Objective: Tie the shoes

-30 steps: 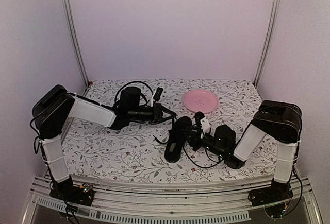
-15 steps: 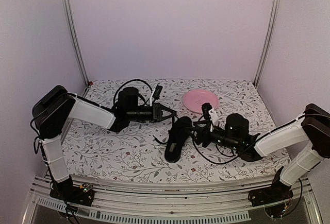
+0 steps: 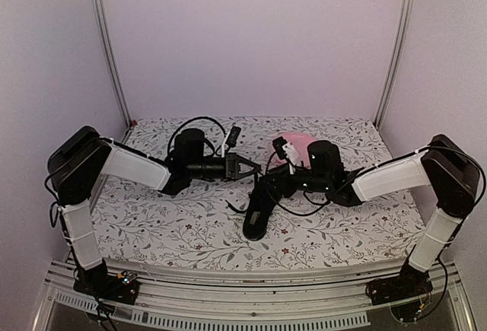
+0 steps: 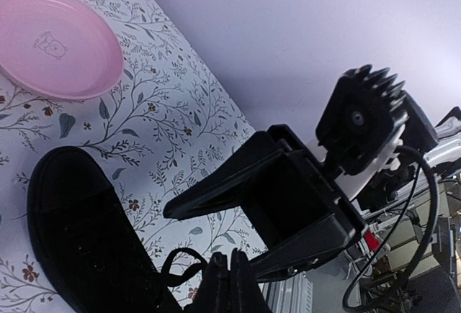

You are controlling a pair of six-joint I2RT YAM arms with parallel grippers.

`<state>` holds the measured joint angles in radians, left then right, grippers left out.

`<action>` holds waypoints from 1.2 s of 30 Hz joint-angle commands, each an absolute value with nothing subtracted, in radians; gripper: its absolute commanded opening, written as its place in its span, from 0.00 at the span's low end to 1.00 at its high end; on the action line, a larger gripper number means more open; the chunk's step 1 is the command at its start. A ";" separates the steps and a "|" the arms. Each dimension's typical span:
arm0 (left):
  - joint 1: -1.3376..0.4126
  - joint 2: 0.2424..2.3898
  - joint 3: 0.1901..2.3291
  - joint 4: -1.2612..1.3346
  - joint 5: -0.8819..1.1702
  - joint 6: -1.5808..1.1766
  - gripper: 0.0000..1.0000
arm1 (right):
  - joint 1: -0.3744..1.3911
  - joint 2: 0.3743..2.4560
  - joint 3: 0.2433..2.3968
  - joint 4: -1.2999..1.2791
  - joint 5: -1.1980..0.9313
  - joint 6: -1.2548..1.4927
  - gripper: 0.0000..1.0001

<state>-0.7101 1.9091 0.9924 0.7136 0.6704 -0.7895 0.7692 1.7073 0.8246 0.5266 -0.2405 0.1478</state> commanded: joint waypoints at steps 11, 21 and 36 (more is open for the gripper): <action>-0.704 1.879 1.015 0.696 0.681 -0.755 0.00 | 0.755 1.765 0.911 0.495 -0.290 0.059 0.04; -0.703 1.771 0.867 0.584 0.583 -0.508 0.77 | 0.738 1.684 0.843 0.459 -0.180 0.103 0.02; -0.775 1.863 0.820 0.562 0.618 -0.398 0.44 | 0.728 1.649 0.831 0.436 -0.153 0.163 0.02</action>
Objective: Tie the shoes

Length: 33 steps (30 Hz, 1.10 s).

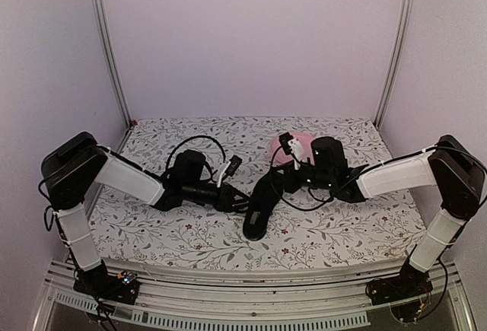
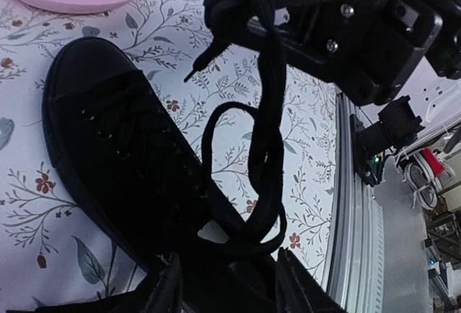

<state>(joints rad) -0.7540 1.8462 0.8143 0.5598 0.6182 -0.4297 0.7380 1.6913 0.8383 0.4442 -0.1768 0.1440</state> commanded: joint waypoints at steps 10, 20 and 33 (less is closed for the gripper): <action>-0.804 1.923 0.850 0.565 0.571 -0.390 0.40 | 0.720 1.642 0.827 0.438 -0.158 0.170 0.02; -0.803 1.907 0.836 0.557 0.457 -0.443 0.00 | 0.712 1.589 0.776 0.425 -0.119 0.186 0.02; -0.753 1.809 0.733 0.467 0.316 -0.463 0.00 | 0.675 1.406 0.609 0.233 0.053 0.286 0.02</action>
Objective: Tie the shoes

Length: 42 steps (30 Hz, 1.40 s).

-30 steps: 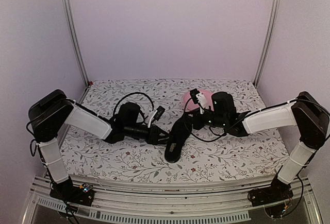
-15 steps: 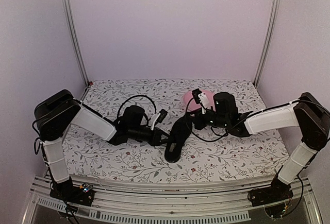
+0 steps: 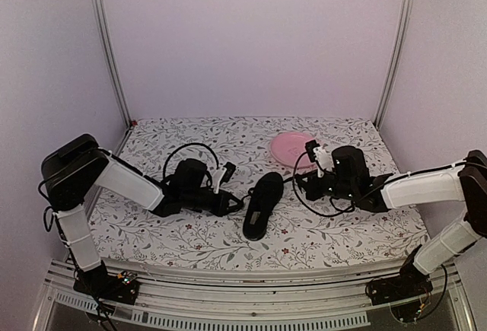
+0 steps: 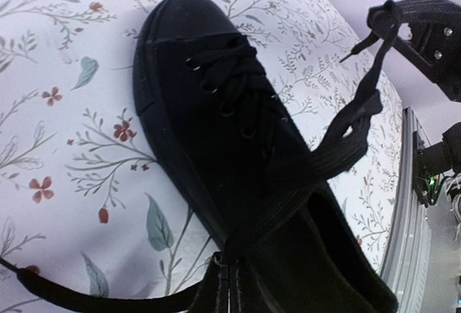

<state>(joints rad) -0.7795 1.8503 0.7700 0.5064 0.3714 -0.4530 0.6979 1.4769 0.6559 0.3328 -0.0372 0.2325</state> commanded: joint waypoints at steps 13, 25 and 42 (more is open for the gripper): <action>-0.660 1.738 0.681 0.293 0.125 -0.483 0.00 | 0.575 1.306 0.446 0.018 0.010 0.510 0.02; -0.637 1.735 0.633 0.292 0.110 -0.493 0.00 | 0.458 1.207 0.349 -0.019 -0.051 0.682 0.02; -0.678 1.776 0.820 0.332 0.487 -0.106 0.57 | 0.454 1.084 0.356 0.089 -0.184 0.551 0.02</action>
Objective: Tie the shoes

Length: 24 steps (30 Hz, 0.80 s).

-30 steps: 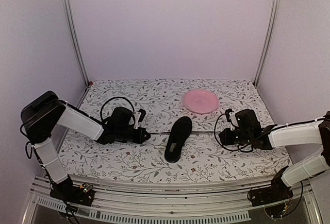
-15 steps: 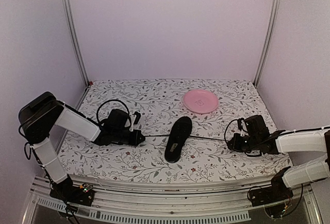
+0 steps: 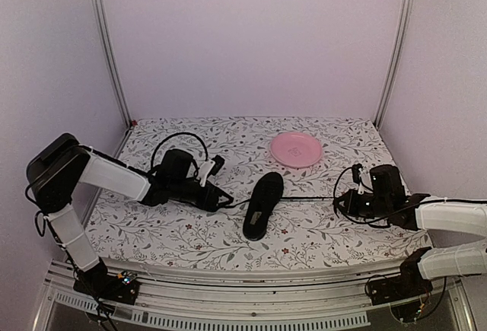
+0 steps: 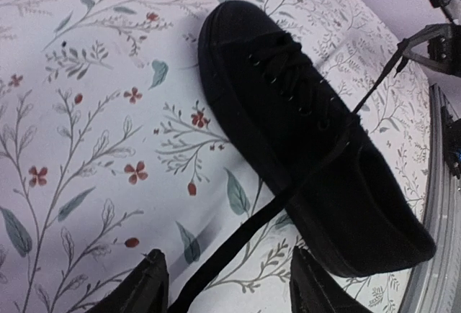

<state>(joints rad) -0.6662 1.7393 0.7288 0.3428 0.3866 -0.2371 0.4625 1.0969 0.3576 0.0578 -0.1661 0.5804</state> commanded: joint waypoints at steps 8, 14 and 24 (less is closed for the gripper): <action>-0.727 1.942 0.996 0.193 0.577 -0.025 0.53 | 0.454 1.091 0.371 0.096 -0.190 0.547 0.02; -0.729 1.956 0.989 0.187 0.522 -0.031 0.46 | 0.454 1.098 0.379 0.101 -0.195 0.543 0.02; -0.729 1.952 0.965 0.190 0.477 -0.036 0.13 | 0.455 1.118 0.382 0.114 -0.202 0.542 0.02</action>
<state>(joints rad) -0.7246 1.9511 0.9806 0.1913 0.4988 -0.0425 0.4614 1.1107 0.3599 0.0864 -0.1947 0.5556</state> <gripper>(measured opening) 0.170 0.022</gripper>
